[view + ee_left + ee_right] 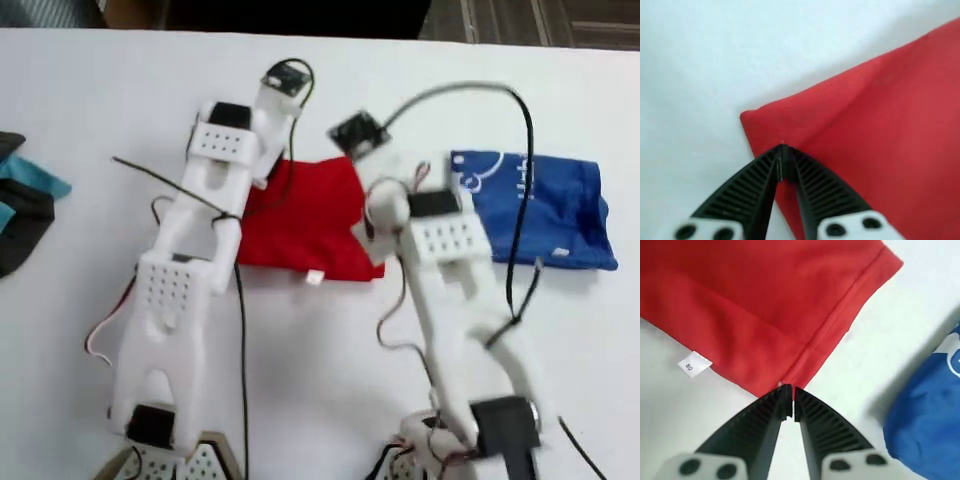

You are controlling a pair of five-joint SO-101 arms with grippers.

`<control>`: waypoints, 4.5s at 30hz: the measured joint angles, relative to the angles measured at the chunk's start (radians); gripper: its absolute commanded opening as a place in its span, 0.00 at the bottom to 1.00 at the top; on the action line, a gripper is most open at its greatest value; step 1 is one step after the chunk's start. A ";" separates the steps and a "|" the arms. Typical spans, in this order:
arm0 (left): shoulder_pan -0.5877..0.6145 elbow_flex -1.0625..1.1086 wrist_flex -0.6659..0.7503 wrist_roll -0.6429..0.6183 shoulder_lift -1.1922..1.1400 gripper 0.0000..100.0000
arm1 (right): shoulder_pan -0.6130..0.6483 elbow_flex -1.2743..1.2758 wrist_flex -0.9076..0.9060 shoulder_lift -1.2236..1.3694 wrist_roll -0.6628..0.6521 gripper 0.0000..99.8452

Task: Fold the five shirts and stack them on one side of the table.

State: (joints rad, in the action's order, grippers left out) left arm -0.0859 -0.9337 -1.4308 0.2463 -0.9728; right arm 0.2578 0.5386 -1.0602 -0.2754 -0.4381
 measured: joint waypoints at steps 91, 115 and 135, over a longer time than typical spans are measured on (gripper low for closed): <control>-0.049 1.401 0.480 -0.083 0.884 0.03 | -0.095 -1.010 -0.193 0.919 0.176 0.02; 0.005 1.346 0.462 -0.046 0.806 0.03 | -0.172 -1.203 -0.247 1.092 0.176 0.02; 0.175 0.939 0.180 -0.178 0.801 0.03 | -0.035 -1.298 -0.647 1.020 0.411 0.22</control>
State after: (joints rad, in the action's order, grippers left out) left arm 0.0890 0.0054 -1.2513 0.0683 -0.1718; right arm 0.2225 -0.7595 -1.7077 0.7449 -0.0269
